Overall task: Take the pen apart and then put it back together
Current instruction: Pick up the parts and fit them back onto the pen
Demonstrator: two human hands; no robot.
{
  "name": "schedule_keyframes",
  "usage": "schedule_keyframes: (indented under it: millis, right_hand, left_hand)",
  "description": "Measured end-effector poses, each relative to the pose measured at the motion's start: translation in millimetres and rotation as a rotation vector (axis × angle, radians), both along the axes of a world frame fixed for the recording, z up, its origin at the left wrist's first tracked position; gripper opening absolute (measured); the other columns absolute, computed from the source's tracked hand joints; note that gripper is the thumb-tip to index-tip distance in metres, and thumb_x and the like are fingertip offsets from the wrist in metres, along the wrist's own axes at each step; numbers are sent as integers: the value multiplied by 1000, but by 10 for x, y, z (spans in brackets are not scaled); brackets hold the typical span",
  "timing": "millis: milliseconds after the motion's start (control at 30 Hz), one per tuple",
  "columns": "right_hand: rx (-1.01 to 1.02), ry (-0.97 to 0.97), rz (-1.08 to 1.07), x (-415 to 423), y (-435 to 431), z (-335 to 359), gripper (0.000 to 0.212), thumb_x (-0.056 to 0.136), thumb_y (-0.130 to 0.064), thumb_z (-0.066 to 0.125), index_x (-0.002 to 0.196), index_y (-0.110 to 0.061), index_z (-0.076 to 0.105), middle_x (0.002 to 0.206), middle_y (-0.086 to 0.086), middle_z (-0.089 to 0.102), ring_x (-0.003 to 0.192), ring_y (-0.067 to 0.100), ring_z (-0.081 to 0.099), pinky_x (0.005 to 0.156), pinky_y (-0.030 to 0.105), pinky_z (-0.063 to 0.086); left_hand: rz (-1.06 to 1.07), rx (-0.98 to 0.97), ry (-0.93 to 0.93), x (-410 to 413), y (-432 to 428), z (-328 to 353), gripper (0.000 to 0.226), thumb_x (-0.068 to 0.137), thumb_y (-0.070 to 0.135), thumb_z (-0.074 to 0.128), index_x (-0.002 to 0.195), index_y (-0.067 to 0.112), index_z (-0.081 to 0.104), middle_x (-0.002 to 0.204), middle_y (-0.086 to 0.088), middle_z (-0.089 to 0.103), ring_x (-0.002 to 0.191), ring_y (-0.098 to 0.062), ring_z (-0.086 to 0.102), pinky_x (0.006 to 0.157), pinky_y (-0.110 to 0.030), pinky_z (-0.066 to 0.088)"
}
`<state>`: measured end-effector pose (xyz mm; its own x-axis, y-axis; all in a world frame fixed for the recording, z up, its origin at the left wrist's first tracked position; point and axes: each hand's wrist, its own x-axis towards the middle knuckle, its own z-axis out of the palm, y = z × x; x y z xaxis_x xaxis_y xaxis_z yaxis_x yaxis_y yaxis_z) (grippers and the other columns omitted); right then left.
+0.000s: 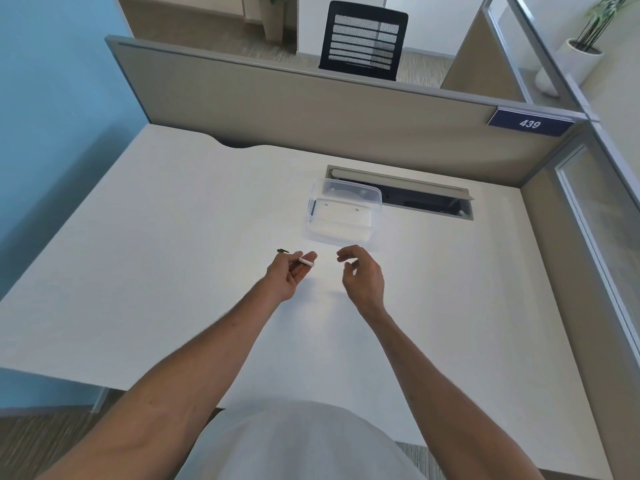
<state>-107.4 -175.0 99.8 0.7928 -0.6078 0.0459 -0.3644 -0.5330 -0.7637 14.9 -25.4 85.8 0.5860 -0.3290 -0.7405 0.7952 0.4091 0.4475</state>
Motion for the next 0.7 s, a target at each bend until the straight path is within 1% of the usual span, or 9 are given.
schedule_keyframes:
  millis: [67, 100, 167, 200, 300, 367, 500, 600, 700]
  right_hand:
    - [73, 56, -119, -51, -102, -48, 49, 85, 4, 48, 105, -35, 70, 100, -23, 77, 88, 1, 68, 67, 30, 51]
    - [105, 90, -167, -80, -153, -79, 49, 83, 4, 47, 104, -34, 70, 100, -21, 77, 86, 1, 68, 65, 30, 48]
    - [153, 157, -233, -143, -250, -159, 48, 80, 3, 46, 102, -33, 70, 99, -18, 77, 81, 3, 67, 65, 29, 43]
    - [168, 184, -250, -180, -290, -200, 48, 79, 3, 47, 102, -32, 69, 100, -17, 77, 81, 7, 68, 65, 29, 43]
    - [181, 257, -249, -272, -370, -342, 46, 82, 0, 53, 113, -32, 65, 103, -14, 76, 90, 18, 70, 68, 31, 44]
    - [173, 304, -237, -295, -390, -430, 44, 85, -2, 55, 119, -29, 62, 104, -11, 75, 96, 19, 68, 73, 32, 45]
    - [150, 380, -203, -245, -368, -564, 36, 92, -8, 54, 120, -26, 65, 108, -8, 74, 106, 22, 69, 77, 31, 45]
    - [97, 407, -175, -164, -345, -604, 34, 94, -9, 54, 124, -23, 65, 119, -3, 73, 114, 26, 69, 82, 34, 48]
    - [74, 462, -168, -65, -340, -600, 37, 96, -16, 60, 134, -18, 58, 131, 1, 70, 119, 31, 68, 86, 37, 48]
  left_hand:
    - [-15, 5, 0, -9, 19, -7, 18, 106, -2, 55, 123, 2, 62, 92, -21, 84, 83, -28, 84, 64, -34, 69]
    - [-20, 4, 0, -13, 28, -14, 21, 107, -1, 54, 125, 2, 62, 91, -21, 84, 89, -29, 83, 65, -35, 70]
    - [-24, 1, -5, -16, 45, -28, 24, 108, 0, 53, 130, 2, 61, 96, -21, 83, 97, -30, 80, 68, -36, 70]
    - [-27, 4, -9, -16, 49, -38, 24, 108, 1, 52, 131, 3, 61, 102, -21, 82, 99, -30, 80, 69, -36, 70]
    - [-42, 7, -20, -29, 55, -61, 25, 110, 3, 49, 133, 4, 59, 115, -22, 79, 100, -30, 80, 69, -35, 70]
    - [-51, 6, -20, -37, 47, -78, 25, 112, 4, 47, 134, 5, 58, 115, -22, 78, 99, -30, 80, 69, -34, 69]
    - [-59, 21, -23, -59, 13, -103, 24, 112, 4, 45, 133, 4, 58, 109, -23, 80, 87, -29, 83, 69, -34, 69]
    - [-57, 21, -14, -87, -19, -118, 26, 112, 2, 44, 134, 2, 57, 100, -22, 82, 83, -30, 84, 66, -34, 69]
    - [-66, 30, -6, -113, -32, -138, 27, 112, 2, 44, 136, 2, 57, 99, -21, 83, 83, -30, 85, 67, -34, 69]
